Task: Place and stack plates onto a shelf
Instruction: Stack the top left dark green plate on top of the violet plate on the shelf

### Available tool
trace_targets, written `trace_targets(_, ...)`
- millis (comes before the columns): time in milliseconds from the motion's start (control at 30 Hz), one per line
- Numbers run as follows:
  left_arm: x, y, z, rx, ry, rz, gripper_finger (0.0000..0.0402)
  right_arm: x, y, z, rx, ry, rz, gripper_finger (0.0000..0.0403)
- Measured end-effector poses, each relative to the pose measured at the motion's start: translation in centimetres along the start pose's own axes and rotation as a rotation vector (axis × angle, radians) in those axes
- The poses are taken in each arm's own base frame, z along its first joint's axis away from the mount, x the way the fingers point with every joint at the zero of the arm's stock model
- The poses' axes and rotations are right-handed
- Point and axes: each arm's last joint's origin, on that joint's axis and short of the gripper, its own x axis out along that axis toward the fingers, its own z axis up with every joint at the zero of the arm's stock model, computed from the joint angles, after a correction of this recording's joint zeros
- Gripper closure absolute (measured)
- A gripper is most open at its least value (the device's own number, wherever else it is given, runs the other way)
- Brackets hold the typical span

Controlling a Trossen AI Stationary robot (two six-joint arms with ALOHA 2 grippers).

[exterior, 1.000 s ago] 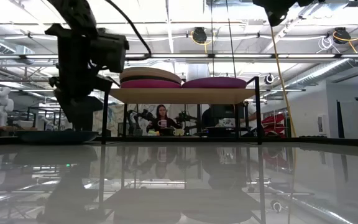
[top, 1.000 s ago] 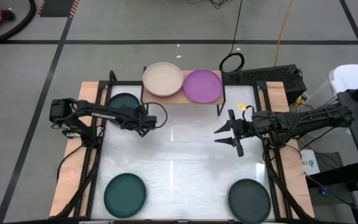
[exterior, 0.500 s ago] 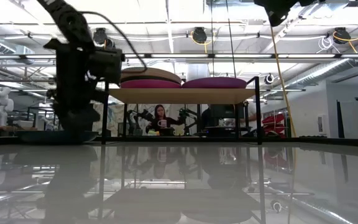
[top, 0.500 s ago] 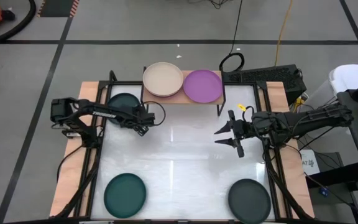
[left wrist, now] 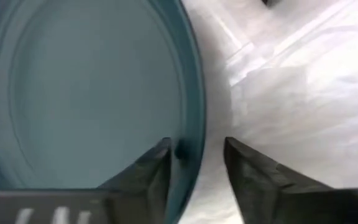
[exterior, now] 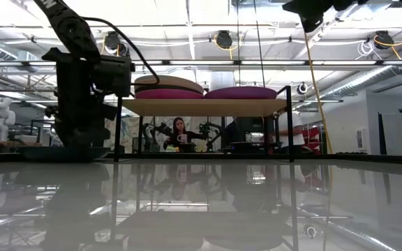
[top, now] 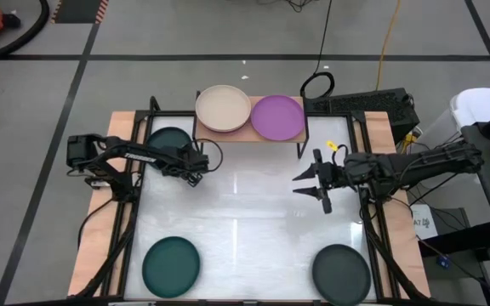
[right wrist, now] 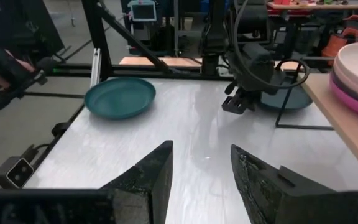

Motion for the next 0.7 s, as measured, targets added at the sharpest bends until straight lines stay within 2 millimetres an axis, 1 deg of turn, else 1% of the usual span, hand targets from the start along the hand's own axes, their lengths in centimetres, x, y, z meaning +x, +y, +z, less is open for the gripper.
trace_targets(167,0.0,-0.2,-0.1,0.002,0.004,-0.011,0.0342,0.1,0.0,-0.4,0.0,0.012,-0.001,0.0259)
trace_targets(267,-0.1,-0.2,-0.2,0.015,0.01,-0.002,0.0384,0.1,0.0,-0.4,0.0,0.012,-0.001,0.0259)
trace_targets(367,-0.7,-0.4,-0.2,0.027,0.033,-0.001,0.039,0.1,0.0,-0.4,0.0,0.007,0.0,0.0259)
trace_targets(433,-1.6,-0.6,-0.2,0.044,0.078,-0.016,0.039,0.1,0.0,-0.3,0.0,0.004,0.0,0.0259)
trace_targets(567,-4.1,-1.4,0.2,0.067,0.115,-0.041,0.0391,0.1,0.0,-0.3,0.0,0.005,0.0,0.0259)
trace_targets(700,-7.1,-1.8,0.7,0.07,0.068,0.025,0.0391,0.1,0.0,-0.3,0.0,0.005,0.0,0.0259)
